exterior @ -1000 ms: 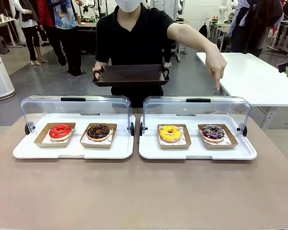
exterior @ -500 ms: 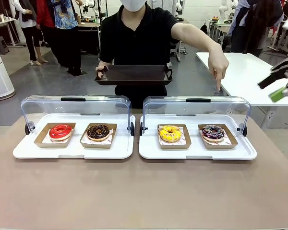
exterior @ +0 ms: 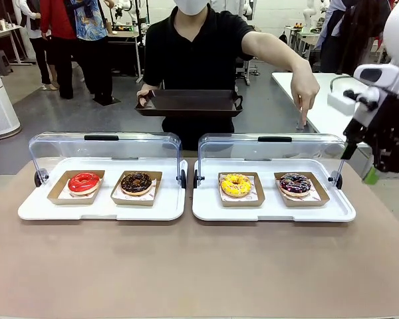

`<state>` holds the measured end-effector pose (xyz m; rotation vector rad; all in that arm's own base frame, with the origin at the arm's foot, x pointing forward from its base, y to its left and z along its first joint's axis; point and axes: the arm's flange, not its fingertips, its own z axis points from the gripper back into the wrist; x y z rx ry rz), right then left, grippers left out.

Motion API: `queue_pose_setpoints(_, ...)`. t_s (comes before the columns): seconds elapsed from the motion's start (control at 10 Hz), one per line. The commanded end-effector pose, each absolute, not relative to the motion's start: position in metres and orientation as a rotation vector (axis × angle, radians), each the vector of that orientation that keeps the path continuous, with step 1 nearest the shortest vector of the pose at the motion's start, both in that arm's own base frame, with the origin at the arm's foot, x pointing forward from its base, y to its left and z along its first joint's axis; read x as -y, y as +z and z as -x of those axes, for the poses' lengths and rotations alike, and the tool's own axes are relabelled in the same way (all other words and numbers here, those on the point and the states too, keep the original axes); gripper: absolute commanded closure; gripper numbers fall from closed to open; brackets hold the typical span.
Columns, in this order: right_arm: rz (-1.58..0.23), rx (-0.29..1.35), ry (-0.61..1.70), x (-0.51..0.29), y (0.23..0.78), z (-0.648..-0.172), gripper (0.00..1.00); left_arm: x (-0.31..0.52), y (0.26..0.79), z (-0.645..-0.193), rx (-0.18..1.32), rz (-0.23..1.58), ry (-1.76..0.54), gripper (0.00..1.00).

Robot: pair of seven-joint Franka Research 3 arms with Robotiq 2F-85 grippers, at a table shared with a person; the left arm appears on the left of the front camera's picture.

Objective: Provide the desired donut to the person.
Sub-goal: Pick up and lift the Paper togo box containing the Donut pointed at by the person.

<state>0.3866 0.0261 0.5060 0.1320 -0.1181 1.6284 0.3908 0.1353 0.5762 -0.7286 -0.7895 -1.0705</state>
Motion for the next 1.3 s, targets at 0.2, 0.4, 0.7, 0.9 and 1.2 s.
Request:
queue_pose_setpoints(0.2,-0.225,0.236,1.592,-0.016,0.484,-0.381,0.0,-0.138,0.578,-0.391,0.796,0.737,-1.07,0.0)
queue_pose_setpoints(0.4,-0.147,0.123,1.617,-0.019,0.483,-0.384,0.0,-0.138,0.578,-0.391,0.796,0.737,-1.07,0.0)
queue_pose_setpoints(0.7,-0.167,0.144,1.613,-0.016,0.482,-0.383,0.0,-0.138,0.578,-0.391,0.796,0.737,-1.07,0.0)
queue_pose_setpoints(0.9,0.018,0.077,1.566,-0.035,0.469,-0.382,0.0,-0.138,0.578,-0.391,0.796,0.737,-1.07,0.0)
queue_pose_setpoints(1.2,0.105,0.027,1.567,-0.058,0.438,-0.393,0.0,-0.138,0.578,-0.391,0.796,0.737,-1.07,0.0)
